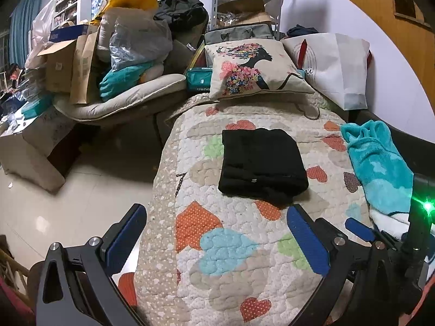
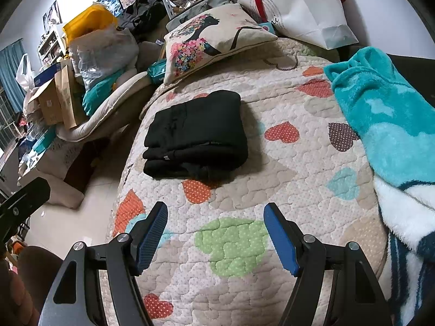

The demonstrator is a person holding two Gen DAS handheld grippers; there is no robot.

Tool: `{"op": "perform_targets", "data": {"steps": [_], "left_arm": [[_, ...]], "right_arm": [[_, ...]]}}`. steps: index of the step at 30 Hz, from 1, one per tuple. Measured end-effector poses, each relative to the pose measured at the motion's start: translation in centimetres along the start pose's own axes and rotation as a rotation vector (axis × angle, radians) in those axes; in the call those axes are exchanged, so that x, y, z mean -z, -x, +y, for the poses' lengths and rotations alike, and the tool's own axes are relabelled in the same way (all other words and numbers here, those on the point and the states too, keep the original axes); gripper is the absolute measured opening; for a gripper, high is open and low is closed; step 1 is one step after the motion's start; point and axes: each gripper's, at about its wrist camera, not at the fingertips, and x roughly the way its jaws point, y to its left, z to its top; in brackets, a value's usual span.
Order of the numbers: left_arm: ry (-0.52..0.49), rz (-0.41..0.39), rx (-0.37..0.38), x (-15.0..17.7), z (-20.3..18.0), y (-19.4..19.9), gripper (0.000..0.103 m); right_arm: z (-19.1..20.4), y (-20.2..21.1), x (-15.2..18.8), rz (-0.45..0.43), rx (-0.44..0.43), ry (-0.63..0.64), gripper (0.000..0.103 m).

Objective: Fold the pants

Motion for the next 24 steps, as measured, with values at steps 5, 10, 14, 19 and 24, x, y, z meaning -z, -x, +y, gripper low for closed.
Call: {"op": "perform_targets", "data": {"steps": [5, 10, 14, 19, 24], "left_arm": [[-0.003, 0.007, 0.004, 0.1, -0.1, -0.1, 0.103], [-0.004, 0.018, 0.01, 0.3, -0.2, -0.3, 0.103], [-0.003, 0.028, 0.016, 0.4, -0.2, -0.5, 0.103], [-0.004, 0.041, 0.02, 0.6, -0.2, -0.8, 0.103], [-0.014, 0.056, 0.027, 0.8, -0.4, -1.1, 0.103]], "right_arm": [[0.0, 0.0, 0.0, 0.002, 0.002, -0.001, 0.078], [0.0, -0.1, 0.1, 0.006, 0.004, 0.001, 0.079], [-0.1, -0.3, 0.1, 0.012, 0.004, 0.005, 0.079], [0.0, -0.4, 0.2, 0.015, 0.004, 0.006, 0.079], [-0.1, -0.5, 0.3, 0.02, 0.007, 0.008, 0.079]]}}
